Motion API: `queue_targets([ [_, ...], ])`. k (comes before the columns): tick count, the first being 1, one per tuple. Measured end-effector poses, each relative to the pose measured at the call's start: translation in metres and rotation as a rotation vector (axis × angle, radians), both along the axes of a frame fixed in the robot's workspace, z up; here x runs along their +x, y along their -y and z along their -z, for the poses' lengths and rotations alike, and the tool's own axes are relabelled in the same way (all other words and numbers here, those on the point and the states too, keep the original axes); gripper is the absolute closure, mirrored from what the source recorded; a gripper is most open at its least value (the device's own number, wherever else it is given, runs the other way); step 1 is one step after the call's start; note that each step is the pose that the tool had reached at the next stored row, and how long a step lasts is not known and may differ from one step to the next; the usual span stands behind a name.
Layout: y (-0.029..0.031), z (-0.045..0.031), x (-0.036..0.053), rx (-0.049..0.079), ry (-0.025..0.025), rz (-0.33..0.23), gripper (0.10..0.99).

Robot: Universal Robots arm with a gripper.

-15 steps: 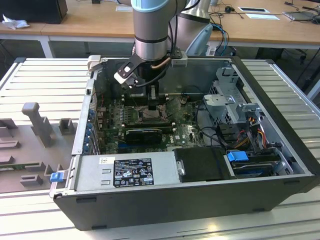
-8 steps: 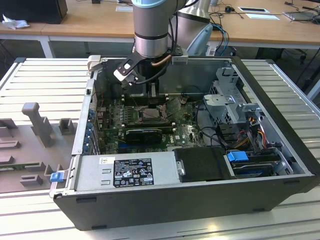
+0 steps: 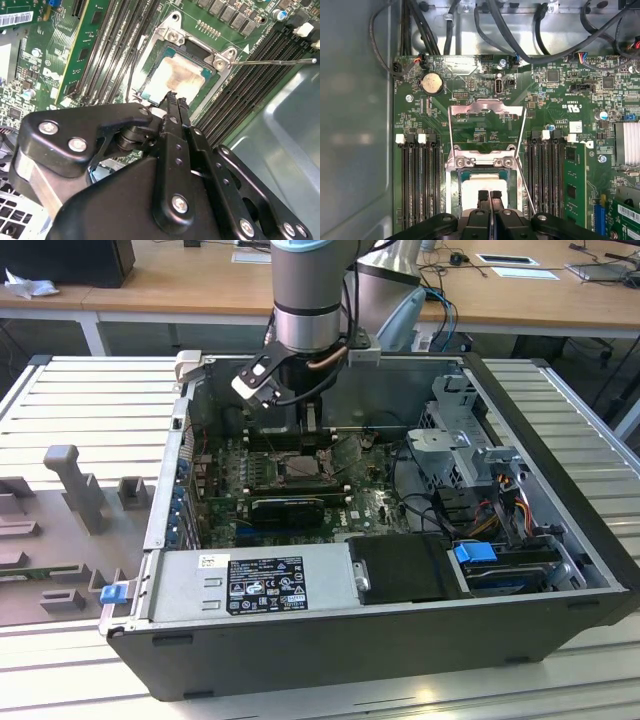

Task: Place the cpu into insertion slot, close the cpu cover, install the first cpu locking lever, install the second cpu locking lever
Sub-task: 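Close the cpu cover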

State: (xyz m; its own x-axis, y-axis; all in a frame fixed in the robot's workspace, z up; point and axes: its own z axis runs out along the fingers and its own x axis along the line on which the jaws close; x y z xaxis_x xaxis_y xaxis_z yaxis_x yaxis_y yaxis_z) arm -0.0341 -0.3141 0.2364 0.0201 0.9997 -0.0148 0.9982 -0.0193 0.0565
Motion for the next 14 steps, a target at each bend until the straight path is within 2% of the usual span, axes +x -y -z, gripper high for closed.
queue_targets([
  [14, 0.0000, -0.0048, 0.0000, 0.000, -0.0001, 0.000, 0.937],
])
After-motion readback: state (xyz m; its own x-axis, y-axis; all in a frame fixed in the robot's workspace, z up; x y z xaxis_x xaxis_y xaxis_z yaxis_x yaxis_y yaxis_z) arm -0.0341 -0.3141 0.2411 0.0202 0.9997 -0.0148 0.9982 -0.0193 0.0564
